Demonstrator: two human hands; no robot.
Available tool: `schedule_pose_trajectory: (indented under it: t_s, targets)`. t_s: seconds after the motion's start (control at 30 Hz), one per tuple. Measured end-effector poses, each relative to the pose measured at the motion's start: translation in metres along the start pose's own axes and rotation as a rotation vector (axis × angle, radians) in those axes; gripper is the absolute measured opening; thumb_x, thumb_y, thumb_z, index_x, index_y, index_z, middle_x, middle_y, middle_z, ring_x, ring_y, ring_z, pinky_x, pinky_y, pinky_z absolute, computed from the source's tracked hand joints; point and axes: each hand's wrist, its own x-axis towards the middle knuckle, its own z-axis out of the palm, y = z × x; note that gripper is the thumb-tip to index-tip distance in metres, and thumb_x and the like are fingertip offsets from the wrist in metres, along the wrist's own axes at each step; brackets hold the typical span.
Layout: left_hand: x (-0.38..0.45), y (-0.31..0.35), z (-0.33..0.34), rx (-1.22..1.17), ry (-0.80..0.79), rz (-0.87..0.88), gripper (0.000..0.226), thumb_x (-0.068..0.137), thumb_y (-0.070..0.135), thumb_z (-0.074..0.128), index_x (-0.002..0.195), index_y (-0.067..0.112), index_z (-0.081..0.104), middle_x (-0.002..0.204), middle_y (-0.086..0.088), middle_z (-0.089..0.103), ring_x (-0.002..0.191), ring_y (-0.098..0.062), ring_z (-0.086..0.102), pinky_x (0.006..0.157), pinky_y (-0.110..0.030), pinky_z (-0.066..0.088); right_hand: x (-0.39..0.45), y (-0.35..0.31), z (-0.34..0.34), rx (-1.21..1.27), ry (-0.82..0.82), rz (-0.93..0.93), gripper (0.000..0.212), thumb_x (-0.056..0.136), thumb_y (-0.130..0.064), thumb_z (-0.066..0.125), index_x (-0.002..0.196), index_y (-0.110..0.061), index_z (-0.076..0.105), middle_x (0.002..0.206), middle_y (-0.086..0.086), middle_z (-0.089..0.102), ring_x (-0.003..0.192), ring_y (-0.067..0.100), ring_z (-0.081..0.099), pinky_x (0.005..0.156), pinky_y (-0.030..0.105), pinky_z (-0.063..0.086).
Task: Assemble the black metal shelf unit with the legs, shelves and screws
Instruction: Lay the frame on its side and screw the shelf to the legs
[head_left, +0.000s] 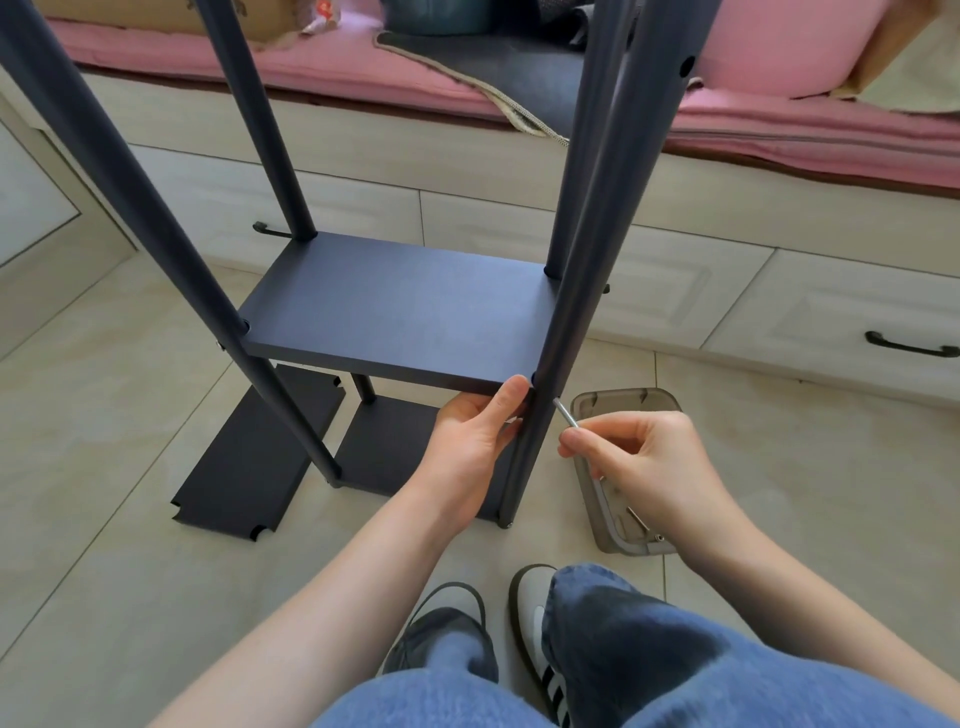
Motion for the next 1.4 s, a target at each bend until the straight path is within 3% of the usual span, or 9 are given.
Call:
schedule_pose_trajectory:
  t_s: [0.2,0.4,0.5,0.63,0.8,1.0,1.1,1.2,1.4]
  targets:
    - [0.002,-0.001,-0.001,0.035,0.019,0.005,0.062,0.076,0.049,0.069,0.119,0.005,0.067,0.112,-0.010,0.075,0.109,-0.021,0.071,0.101,-0.034,0.052,0.002,0.001,0.000,-0.034,-0.006,-0.033,0.012,0.090,-0.023,0.068,0.083,-0.021,0.078,0.062,-0.023,0.067,0.063,-0.004,0.061,0.055,0.007,0.044]
    - [0.002,-0.001,0.000,0.047,0.025,0.003,0.056,0.078,0.048,0.067,0.117,0.007,0.068,0.110,-0.008,0.076,0.107,-0.019,0.071,0.097,-0.029,0.053,0.002,0.000,0.006,-0.085,0.008,-0.097,0.013,0.091,-0.023,0.066,0.087,-0.018,0.078,0.073,-0.013,0.069,0.067,-0.005,0.061,0.058,0.008,0.045]
    - [0.002,-0.001,0.000,0.046,0.022,0.001,0.060,0.076,0.050,0.067,0.117,0.006,0.068,0.111,-0.010,0.075,0.107,-0.020,0.071,0.096,-0.029,0.054,0.005,0.000,0.005,-0.086,0.031,-0.118,0.017,0.093,-0.022,0.065,0.083,-0.015,0.078,0.062,-0.018,0.064,0.060,-0.004,0.059,0.054,0.007,0.042]
    - [0.002,-0.001,0.001,0.060,0.030,0.000,0.056,0.076,0.050,0.066,0.115,0.009,0.069,0.108,-0.006,0.076,0.106,-0.017,0.072,0.093,-0.027,0.052,0.006,-0.002,0.008,-0.169,0.021,-0.182,0.017,0.093,-0.024,0.063,0.085,-0.018,0.077,0.074,-0.016,0.069,0.072,-0.006,0.062,0.063,0.007,0.046]
    - [0.002,0.000,0.001,0.072,0.020,0.006,0.051,0.079,0.049,0.064,0.110,0.009,0.070,0.105,-0.006,0.077,0.104,-0.017,0.072,0.090,-0.025,0.052,0.014,-0.001,0.011,-0.212,0.052,-0.227,0.021,0.095,-0.024,0.062,0.085,-0.015,0.077,0.074,-0.005,0.072,0.071,0.005,0.062,0.066,0.020,0.050]
    - [0.003,-0.001,0.000,0.072,0.025,0.011,0.060,0.076,0.052,0.066,0.114,0.005,0.069,0.106,-0.009,0.076,0.104,-0.019,0.072,0.097,-0.030,0.052,0.015,-0.008,0.013,-0.149,0.028,-0.219,0.022,0.096,-0.018,0.061,0.082,-0.009,0.076,0.068,-0.012,0.066,0.062,-0.003,0.058,0.058,0.007,0.042]
    - [0.004,-0.001,0.000,0.055,0.027,0.018,0.059,0.077,0.050,0.066,0.113,0.003,0.069,0.104,-0.009,0.077,0.102,-0.018,0.073,0.092,-0.026,0.054,0.017,-0.010,0.012,-0.092,0.008,-0.172,0.024,0.097,-0.016,0.059,0.082,-0.008,0.076,0.055,-0.018,0.059,0.053,-0.006,0.054,0.052,0.007,0.039]
    - [0.005,-0.001,0.000,0.057,0.029,0.018,0.060,0.077,0.050,0.066,0.114,0.003,0.069,0.105,-0.009,0.077,0.102,-0.018,0.073,0.093,-0.027,0.054,0.018,-0.011,0.012,-0.043,-0.010,-0.133,0.025,0.098,-0.017,0.059,0.081,-0.010,0.076,0.054,-0.025,0.061,0.052,-0.006,0.054,0.051,0.007,0.039]
    - [0.005,-0.003,-0.001,0.086,0.036,0.014,0.064,0.074,0.055,0.066,0.115,0.006,0.069,0.107,-0.007,0.076,0.104,-0.018,0.072,0.094,-0.028,0.053,0.019,-0.012,0.009,-0.020,-0.016,-0.111,0.026,0.095,-0.024,0.062,0.076,-0.014,0.077,0.060,-0.017,0.067,0.057,-0.006,0.056,0.055,0.007,0.041]
